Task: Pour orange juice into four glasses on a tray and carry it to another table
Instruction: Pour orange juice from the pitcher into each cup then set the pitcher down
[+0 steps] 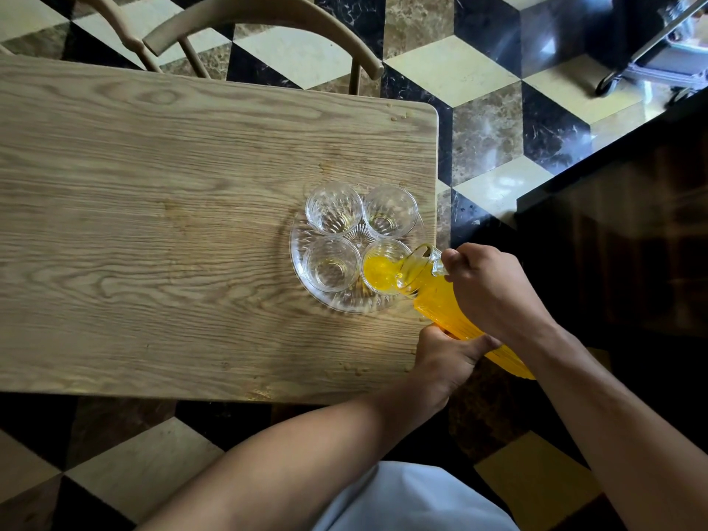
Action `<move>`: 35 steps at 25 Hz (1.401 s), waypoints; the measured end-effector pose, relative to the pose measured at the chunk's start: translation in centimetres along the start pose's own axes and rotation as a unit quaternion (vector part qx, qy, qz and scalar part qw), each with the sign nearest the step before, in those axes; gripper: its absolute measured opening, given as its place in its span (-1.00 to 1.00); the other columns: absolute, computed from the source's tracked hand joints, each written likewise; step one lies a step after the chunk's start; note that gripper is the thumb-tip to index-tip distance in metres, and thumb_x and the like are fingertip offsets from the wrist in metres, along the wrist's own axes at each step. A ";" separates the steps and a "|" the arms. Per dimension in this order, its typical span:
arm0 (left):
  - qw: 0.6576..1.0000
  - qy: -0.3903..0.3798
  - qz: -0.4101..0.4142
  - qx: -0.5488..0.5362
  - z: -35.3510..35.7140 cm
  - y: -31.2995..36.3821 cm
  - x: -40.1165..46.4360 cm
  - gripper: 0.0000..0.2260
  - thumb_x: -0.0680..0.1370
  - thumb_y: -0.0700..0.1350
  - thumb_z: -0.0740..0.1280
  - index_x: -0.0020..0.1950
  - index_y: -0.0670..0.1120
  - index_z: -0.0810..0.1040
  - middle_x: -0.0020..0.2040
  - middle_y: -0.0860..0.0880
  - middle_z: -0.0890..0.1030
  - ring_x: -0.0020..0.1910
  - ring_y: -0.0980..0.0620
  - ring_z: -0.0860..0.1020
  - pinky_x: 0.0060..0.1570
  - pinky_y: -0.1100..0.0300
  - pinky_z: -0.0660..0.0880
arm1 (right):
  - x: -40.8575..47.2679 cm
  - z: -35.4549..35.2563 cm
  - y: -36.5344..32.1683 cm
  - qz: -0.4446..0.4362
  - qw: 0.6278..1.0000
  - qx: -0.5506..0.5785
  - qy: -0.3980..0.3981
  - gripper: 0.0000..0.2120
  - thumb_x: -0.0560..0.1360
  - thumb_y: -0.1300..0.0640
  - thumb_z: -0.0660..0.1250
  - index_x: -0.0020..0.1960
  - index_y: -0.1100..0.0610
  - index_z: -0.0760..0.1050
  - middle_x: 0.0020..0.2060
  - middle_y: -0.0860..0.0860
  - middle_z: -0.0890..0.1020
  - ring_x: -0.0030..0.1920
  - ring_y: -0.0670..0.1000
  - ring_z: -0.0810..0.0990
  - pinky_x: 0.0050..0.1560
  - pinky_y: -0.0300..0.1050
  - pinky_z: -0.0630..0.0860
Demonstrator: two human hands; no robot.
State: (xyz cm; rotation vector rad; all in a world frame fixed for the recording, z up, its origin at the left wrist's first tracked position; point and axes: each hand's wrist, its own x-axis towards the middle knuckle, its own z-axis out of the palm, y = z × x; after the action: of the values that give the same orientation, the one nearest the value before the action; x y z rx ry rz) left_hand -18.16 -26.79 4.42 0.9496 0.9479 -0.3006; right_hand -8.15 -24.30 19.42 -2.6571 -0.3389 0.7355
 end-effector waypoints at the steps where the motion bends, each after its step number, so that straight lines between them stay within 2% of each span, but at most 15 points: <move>1: 1.000 0.005 -0.004 0.005 0.0 -0.2 0.2 -0.25 0.04 0.23 0.77 0.02 -0.22 0.69 -0.03 -0.17 0.79 -0.21 -0.01 0.64 -0.04 -0.16 0.70 | 0.0 0.0 0.0 0.001 1.000 0.000 0.001 -0.58 0.68 -0.08 0.12 -0.02 0.20 0.60 -0.09 0.17 0.72 -0.03 0.20 0.66 0.03 0.10 0.61; 5: 0.999 0.022 -0.011 0.031 0.0 -0.6 0.8 -0.10 -0.07 0.39 0.72 0.04 -0.19 0.68 -0.03 -0.16 0.78 -0.19 -0.03 0.64 -0.05 -0.26 0.68 | 0.0 -0.1 -0.1 0.004 1.000 -0.004 0.002 -0.57 0.69 -0.09 0.12 -0.03 0.19 0.60 -0.09 0.16 0.71 -0.07 0.19 0.65 0.00 0.10 0.61; 7: 0.999 0.025 -0.008 0.032 0.0 -0.8 1.1 -0.08 -0.07 0.39 0.72 0.04 -0.21 0.66 -0.05 -0.15 0.77 -0.20 -0.01 0.61 -0.07 -0.24 0.68 | 0.0 -0.1 -0.2 0.003 1.000 -0.007 -0.002 -0.57 0.69 -0.10 0.11 -0.04 0.18 0.60 -0.09 0.15 0.71 -0.08 0.18 0.64 -0.02 0.08 0.61; 9: 0.999 0.026 -0.016 0.024 0.0 -0.8 1.0 -0.05 -0.06 0.37 0.74 0.09 -0.23 0.65 0.03 -0.23 0.76 -0.17 -0.01 0.63 -0.05 -0.22 0.69 | 0.0 -0.1 -0.3 -0.001 1.000 -0.007 -0.004 -0.57 0.69 -0.09 0.11 -0.06 0.18 0.59 -0.09 0.15 0.71 -0.09 0.17 0.64 -0.02 0.06 0.61; 12: 0.999 0.027 -0.023 0.023 -0.1 -1.0 1.2 -0.09 0.00 0.32 0.75 0.12 -0.24 0.64 0.06 -0.24 0.76 -0.17 0.01 0.62 -0.12 -0.07 0.66 | -0.1 -0.1 -0.3 -0.008 1.000 -0.012 -0.003 -0.57 0.69 -0.09 0.10 -0.08 0.17 0.59 -0.09 0.15 0.71 -0.11 0.16 0.64 -0.05 0.04 0.61; 16: 1.000 0.017 -0.019 0.015 0.2 -1.5 1.4 -0.08 -0.01 0.33 0.77 0.11 -0.25 0.64 0.05 -0.25 0.76 -0.15 -0.02 0.65 0.02 -0.26 0.70 | -0.1 -0.2 -0.4 -0.008 1.000 -0.010 -0.006 -0.57 0.69 -0.09 0.11 -0.07 0.18 0.59 -0.07 0.15 0.71 -0.08 0.17 0.65 -0.02 0.05 0.61; 19: 1.000 0.003 -0.009 0.011 0.1 -1.4 1.3 -0.17 0.07 0.26 0.78 0.10 -0.26 0.65 0.01 -0.22 0.77 -0.18 -0.01 0.65 -0.02 -0.14 0.70 | -0.1 -0.4 -0.4 -0.006 1.000 -0.014 -0.004 -0.56 0.69 -0.09 0.11 -0.04 0.19 0.60 -0.06 0.16 0.71 -0.07 0.18 0.64 -0.01 0.06 0.60; 24: 1.000 -0.003 -0.002 0.002 0.3 -0.9 0.7 -0.23 0.12 0.19 0.77 0.13 -0.24 0.66 0.00 -0.16 0.79 -0.16 -0.01 0.68 -0.04 -0.10 0.69 | -0.2 -0.6 -0.3 -0.002 1.000 -0.013 -0.003 -0.56 0.69 -0.08 0.11 -0.03 0.20 0.60 -0.03 0.19 0.71 -0.05 0.20 0.65 0.00 0.05 0.60; 28: 1.000 -0.007 -0.005 -0.002 0.1 -0.6 0.3 -0.25 0.14 0.15 0.76 0.09 -0.32 0.64 -0.15 -0.07 0.71 -0.23 0.00 0.61 -0.14 0.00 0.62 | -0.2 -0.7 -0.3 -0.004 1.000 -0.013 -0.003 -0.56 0.68 -0.08 0.11 -0.06 0.20 0.59 -0.05 0.20 0.71 -0.02 0.21 0.67 0.03 0.08 0.61; 30: 1.000 -0.013 -0.005 -0.008 0.1 -0.5 0.1 -0.26 0.14 0.14 0.77 0.09 -0.32 0.65 -0.10 -0.12 0.76 -0.21 -0.02 0.64 -0.09 -0.08 0.67 | -0.3 -0.7 -0.4 -0.004 1.000 -0.012 -0.005 -0.57 0.68 -0.07 0.11 -0.09 0.20 0.58 -0.08 0.20 0.71 -0.05 0.21 0.67 0.01 0.07 0.61; 33: 1.000 -0.017 -0.013 -0.015 0.3 -0.5 0.1 -0.24 0.11 0.16 0.79 0.10 -0.27 0.67 0.01 -0.20 0.79 -0.08 -0.14 0.74 0.08 -0.32 0.70 | -0.4 -0.7 -0.7 -0.004 1.000 -0.014 -0.009 -0.58 0.69 -0.07 0.11 -0.15 0.16 0.54 -0.09 0.18 0.71 -0.08 0.19 0.66 -0.05 0.01 0.59; 35: 1.000 -0.017 -0.016 -0.018 0.4 -0.4 -0.1 -0.27 0.11 0.15 0.80 0.07 -0.26 0.68 0.02 -0.23 0.78 -0.03 -0.20 0.75 0.10 -0.38 0.67 | -0.4 -0.8 -0.8 -0.004 1.000 -0.018 -0.010 -0.60 0.69 -0.07 0.11 -0.17 0.13 0.51 -0.08 0.17 0.71 -0.07 0.19 0.65 -0.09 -0.03 0.54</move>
State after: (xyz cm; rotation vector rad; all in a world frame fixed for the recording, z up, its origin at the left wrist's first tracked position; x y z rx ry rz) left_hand -18.24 -27.34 4.34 0.8942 0.9357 -0.3248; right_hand -8.21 -23.90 20.59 -2.6813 -0.3725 0.7616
